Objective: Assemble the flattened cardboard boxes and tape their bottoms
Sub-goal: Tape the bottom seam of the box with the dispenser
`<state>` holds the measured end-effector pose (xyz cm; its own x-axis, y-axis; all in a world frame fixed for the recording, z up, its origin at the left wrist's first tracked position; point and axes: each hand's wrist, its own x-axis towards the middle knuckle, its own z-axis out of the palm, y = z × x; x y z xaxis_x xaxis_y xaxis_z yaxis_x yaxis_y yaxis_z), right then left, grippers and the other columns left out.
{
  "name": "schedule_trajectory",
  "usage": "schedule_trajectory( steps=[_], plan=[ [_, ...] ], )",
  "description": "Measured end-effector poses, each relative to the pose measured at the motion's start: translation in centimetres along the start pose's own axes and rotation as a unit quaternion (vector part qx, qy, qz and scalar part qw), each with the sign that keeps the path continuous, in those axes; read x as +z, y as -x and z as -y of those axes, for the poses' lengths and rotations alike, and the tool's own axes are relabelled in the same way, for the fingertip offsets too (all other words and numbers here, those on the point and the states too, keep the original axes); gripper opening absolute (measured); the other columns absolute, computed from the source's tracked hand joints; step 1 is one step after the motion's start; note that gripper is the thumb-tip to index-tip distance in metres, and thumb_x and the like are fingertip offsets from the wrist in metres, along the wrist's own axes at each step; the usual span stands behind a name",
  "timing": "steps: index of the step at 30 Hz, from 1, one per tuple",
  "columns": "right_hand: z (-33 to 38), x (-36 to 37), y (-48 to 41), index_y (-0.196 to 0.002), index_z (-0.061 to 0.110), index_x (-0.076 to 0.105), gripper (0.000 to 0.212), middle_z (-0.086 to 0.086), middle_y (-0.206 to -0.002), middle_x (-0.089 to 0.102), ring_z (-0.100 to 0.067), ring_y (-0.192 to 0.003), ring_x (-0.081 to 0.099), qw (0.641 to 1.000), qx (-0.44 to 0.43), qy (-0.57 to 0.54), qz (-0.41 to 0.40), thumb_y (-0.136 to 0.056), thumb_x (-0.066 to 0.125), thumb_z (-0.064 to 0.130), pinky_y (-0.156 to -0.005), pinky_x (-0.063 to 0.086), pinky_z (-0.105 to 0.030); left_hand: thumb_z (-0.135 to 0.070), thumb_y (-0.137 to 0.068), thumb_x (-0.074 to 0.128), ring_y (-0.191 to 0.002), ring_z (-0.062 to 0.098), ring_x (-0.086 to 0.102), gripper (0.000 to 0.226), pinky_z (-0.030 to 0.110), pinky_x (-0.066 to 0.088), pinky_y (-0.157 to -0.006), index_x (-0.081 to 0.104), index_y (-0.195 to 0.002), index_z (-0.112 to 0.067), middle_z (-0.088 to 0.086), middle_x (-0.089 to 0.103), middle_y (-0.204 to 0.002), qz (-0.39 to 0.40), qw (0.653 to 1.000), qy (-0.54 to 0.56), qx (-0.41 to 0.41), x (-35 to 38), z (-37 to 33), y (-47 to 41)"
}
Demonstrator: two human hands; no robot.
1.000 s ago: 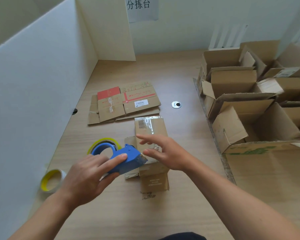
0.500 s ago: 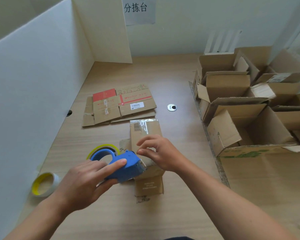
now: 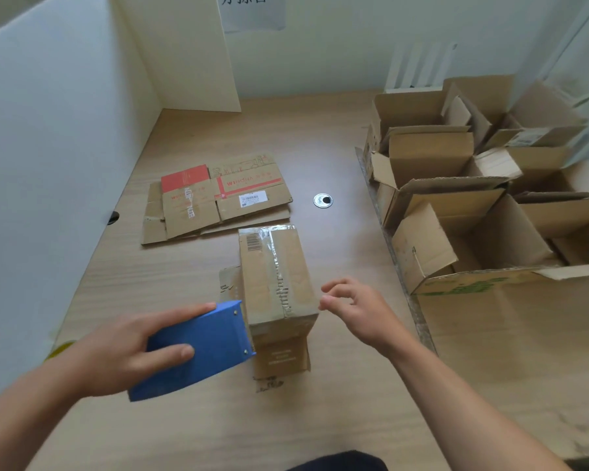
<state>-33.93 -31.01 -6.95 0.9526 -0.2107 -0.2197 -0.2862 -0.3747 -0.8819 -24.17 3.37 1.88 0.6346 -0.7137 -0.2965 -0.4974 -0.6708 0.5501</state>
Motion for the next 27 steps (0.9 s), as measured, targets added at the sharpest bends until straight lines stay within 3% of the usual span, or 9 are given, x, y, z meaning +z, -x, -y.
schedule_trajectory(
  steps=[2,7,13,16,19,24,27],
  plan=[
    [-0.6,0.6,0.3,-0.080,0.017,0.075,0.018,0.009,-0.104,0.064,-0.001,-0.101,0.059,1.000,0.018,-0.009,-0.016,-0.093,0.067,0.026,-0.090,0.047,-0.027,-0.070,-0.075,0.048,-0.107,-0.012,0.053,0.055,0.011,0.043,-0.084,0.027,-0.124,-0.083,-0.048,0.049,-0.122,0.029,0.999,-0.022,-0.014,-0.2,-1.1,-1.3],
    [-1.3,1.2,-0.5,-0.079,0.012,0.073,0.023,0.001,-0.099,0.063,-0.014,-0.096,0.061,0.997,0.056,0.017,-0.059,-0.093,0.068,0.030,-0.086,0.046,-0.029,-0.059,-0.073,0.050,-0.102,-0.002,0.059,0.049,0.031,0.050,-0.089,0.046,-0.121,-0.069,-0.028,0.061,-0.119,0.069,0.995,-0.015,-0.069,-0.7,-2.7,-4.0],
    [-2.0,0.4,-0.5,-0.072,0.018,0.072,0.028,0.001,-0.101,0.060,-0.014,-0.096,0.059,0.994,0.090,0.034,-0.052,-0.093,0.067,0.036,-0.083,0.044,-0.029,-0.059,-0.069,0.054,-0.102,-0.004,0.059,0.048,0.032,0.048,-0.095,0.051,-0.115,-0.071,-0.030,0.063,-0.115,0.101,0.990,0.014,-0.100,-1.4,-3.9,-5.3],
    [-2.2,0.4,-0.4,-0.067,0.019,0.071,0.030,0.004,-0.087,0.064,-0.014,-0.090,0.063,0.993,0.103,0.017,-0.052,-0.092,0.068,0.035,-0.079,0.047,-0.030,-0.065,-0.065,0.054,-0.103,-0.005,0.060,0.051,0.032,0.047,-0.098,0.045,-0.113,-0.079,-0.033,0.063,-0.114,0.121,0.986,0.027,-0.109,-1.7,-4.0,-5.4],
    [-2.1,0.9,-0.7,-0.063,0.020,0.068,0.032,-0.004,-0.082,0.072,-0.019,-0.087,0.066,0.991,0.125,0.011,-0.048,-0.092,0.067,0.035,-0.073,0.047,-0.030,-0.062,-0.068,0.054,-0.102,-0.003,0.060,0.045,0.032,0.047,-0.097,0.046,-0.107,-0.081,-0.031,0.063,-0.113,0.129,0.984,0.006,-0.125,-1.9,-4.4,-6.0],
    [-2.1,1.2,-1.2,-0.065,0.017,0.067,0.033,-0.008,-0.077,0.068,-0.021,-0.078,0.060,0.986,0.163,0.002,-0.038,-0.092,0.065,0.037,-0.064,0.040,-0.029,-0.057,-0.074,0.057,-0.100,0.001,0.062,0.040,0.034,0.049,-0.095,0.052,-0.112,-0.070,-0.027,0.065,-0.112,0.142,0.978,-0.006,-0.149,-2.2,-5.1,-7.0],
    [-2.0,1.1,-1.1,-0.067,0.017,0.067,0.032,-0.007,-0.079,0.066,-0.021,-0.079,0.059,0.984,0.174,-0.016,-0.036,-0.091,0.065,0.037,-0.066,0.040,-0.030,-0.043,-0.092,0.063,-0.102,0.003,0.062,0.035,0.038,0.048,-0.097,0.055,-0.122,-0.060,-0.024,0.065,-0.115,0.147,0.977,-0.013,-0.155,-1.8,-5.1,-7.5]
  ],
)
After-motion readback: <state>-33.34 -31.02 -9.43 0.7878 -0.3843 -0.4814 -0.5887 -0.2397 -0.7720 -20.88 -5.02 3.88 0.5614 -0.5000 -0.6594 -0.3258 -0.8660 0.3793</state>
